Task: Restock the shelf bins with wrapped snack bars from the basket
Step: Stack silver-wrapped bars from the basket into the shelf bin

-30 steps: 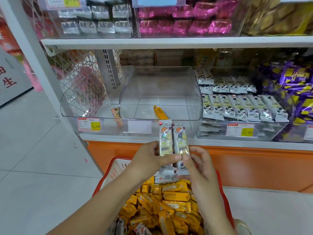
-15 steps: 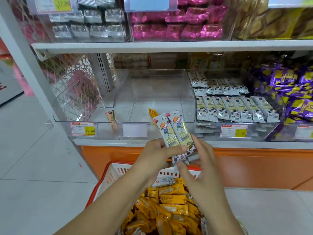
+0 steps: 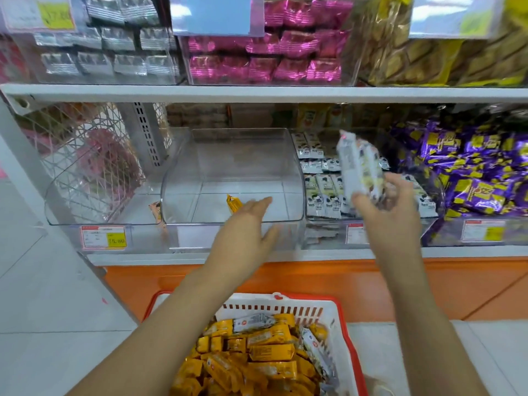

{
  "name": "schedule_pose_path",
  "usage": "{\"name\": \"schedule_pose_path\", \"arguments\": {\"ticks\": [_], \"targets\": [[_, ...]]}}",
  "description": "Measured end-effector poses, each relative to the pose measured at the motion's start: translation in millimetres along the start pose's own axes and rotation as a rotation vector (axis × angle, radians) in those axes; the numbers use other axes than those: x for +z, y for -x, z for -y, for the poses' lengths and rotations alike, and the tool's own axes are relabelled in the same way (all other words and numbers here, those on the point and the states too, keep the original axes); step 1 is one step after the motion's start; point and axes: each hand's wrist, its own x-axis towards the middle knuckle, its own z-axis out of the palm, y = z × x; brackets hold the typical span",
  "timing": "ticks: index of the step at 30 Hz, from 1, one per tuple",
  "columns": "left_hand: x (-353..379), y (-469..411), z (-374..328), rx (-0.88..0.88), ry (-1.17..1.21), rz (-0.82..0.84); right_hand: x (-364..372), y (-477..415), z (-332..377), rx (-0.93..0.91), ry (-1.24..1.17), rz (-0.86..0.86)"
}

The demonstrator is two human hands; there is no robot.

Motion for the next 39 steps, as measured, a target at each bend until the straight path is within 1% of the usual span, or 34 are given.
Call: {"name": "schedule_pose_path", "arguments": {"ticks": [2, 6, 9, 14, 16, 19, 23, 26, 28, 29, 31, 32, 33, 35, 37, 39], "targets": [[4.6, -3.7, 13.3, -0.023, -0.106, 0.031, -6.1, -44.8, -0.2, 0.034, 0.104, 0.004], [10.7, -4.4, 20.4, -0.015, -0.129, 0.040, 2.5, -128.6, -15.9, 0.137, 0.394, 0.117], [11.6, -6.9, 24.0, -0.012, -0.112, 0.025, 22.1, -157.7, -16.6, 0.158, 0.504, 0.163], [7.2, -7.8, 25.5, -0.007, -0.112, 0.018, 63.3, -171.6, -20.9, 0.157, 0.645, 0.063], [5.9, -7.5, 25.4, -0.005, -0.107, 0.015, 74.4, -173.6, -23.3, 0.149, 0.671, 0.060], [4.8, -8.3, 26.6, -0.004, -0.090, 0.034, 84.3, -176.0, -25.1, 0.180, 0.605, 0.116], [2.5, -10.8, 28.8, -0.043, 0.066, 0.019, 88.3, -175.2, -23.1, 0.215, 0.470, 0.187], [0.4, -7.2, 28.9, -0.060, 0.170, -0.003, 80.5, -164.9, -20.9, 0.205, 0.431, 0.186], [-1.7, -1.6, 27.8, -0.060, 0.251, -0.055, 71.4, -149.5, -18.2, 0.113, 0.419, 0.130], [-2.8, 2.6, 27.1, -0.058, 0.296, -0.085, 66.9, -138.6, -16.5, 0.057, 0.374, 0.112], [-4.9, 12.0, 28.8, -0.045, 0.358, -0.137, 56.9, -104.2, -8.6, -0.028, 0.291, 0.123], [-5.8, 16.7, 31.4, -0.044, 0.347, -0.145, 52.3, -82.4, -5.4, -0.074, 0.268, 0.153], [-6.6, 21.4, 34.8, -0.044, 0.312, -0.137, 48.3, -60.6, -3.5, -0.118, 0.247, 0.196], [-8.1, 33.1, 44.1, -0.043, 0.169, -0.071, 44.8, -16.5, -5.5, -0.167, 0.228, 0.312], [-9.2, 47.3, 58.4, -0.046, 0.000, 0.042, 47.3, 22.5, -18.7, -0.134, 0.210, 0.432], [-9.3, 65.6, 76.6, -0.057, -0.122, 0.175, 53.6, 59.8, -37.3, -0.085, 0.253, 0.562]]}}
